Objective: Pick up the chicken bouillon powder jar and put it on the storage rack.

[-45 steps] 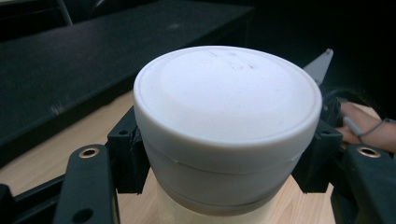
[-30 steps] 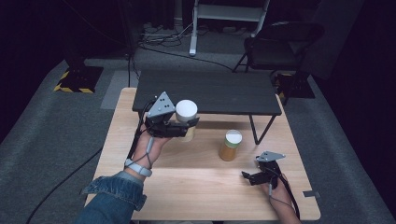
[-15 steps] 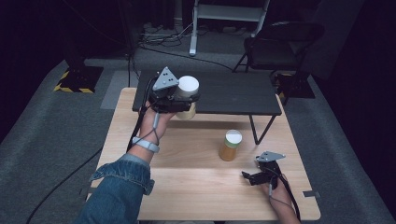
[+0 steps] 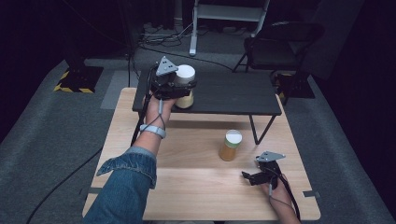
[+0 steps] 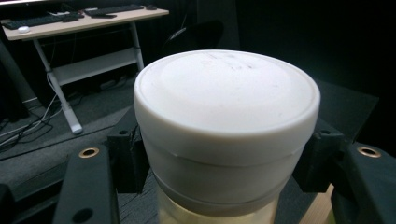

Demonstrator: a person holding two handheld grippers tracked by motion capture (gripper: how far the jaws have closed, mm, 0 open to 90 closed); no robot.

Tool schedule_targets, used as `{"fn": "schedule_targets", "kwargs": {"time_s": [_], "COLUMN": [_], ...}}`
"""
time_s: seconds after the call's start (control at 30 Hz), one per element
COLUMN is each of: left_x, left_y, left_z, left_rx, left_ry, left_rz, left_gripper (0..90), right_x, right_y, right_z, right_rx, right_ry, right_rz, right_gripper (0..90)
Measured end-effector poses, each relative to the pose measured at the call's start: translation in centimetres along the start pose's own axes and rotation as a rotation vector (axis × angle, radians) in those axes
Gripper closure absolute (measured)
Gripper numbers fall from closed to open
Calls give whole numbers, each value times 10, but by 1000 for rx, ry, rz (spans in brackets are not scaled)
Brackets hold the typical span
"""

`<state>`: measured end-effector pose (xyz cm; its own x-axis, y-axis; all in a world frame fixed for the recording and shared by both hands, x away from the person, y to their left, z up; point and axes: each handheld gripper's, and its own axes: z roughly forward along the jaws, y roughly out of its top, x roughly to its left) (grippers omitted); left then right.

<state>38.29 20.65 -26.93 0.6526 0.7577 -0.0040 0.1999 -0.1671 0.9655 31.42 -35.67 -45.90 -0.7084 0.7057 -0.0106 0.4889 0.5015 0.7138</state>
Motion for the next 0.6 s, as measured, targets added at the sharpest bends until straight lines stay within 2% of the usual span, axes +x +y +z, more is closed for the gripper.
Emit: {"fn": "schedule_targets", "kwargs": {"time_s": [0.1,0.13,0.27,0.43,0.5,0.6], "left_x": [0,-3,-3,-2,-3,-1], "left_y": [-3,-3,-8,-12,-16,-21], "left_z": [-1,-1,-6,-16,-23,-32], "left_rx": [-13,-8,-23,-26,-42,-64], "left_ry": [10,24,25,19,25,13], "left_rz": [-8,2,-8,-4,13,10], "left_gripper": [326,231,156,108,94,79], "right_x": [0,0,0,0,0,0], "right_y": [0,0,0,0,0,0], "right_z": [0,0,0,0,0,0], "right_rx": [0,0,0,1,1,1], "right_ry": [0,0,0,0,0,0], "right_rz": [0,0,0,0,0,0], "right_gripper": [11,11,11,11,11,11]}}
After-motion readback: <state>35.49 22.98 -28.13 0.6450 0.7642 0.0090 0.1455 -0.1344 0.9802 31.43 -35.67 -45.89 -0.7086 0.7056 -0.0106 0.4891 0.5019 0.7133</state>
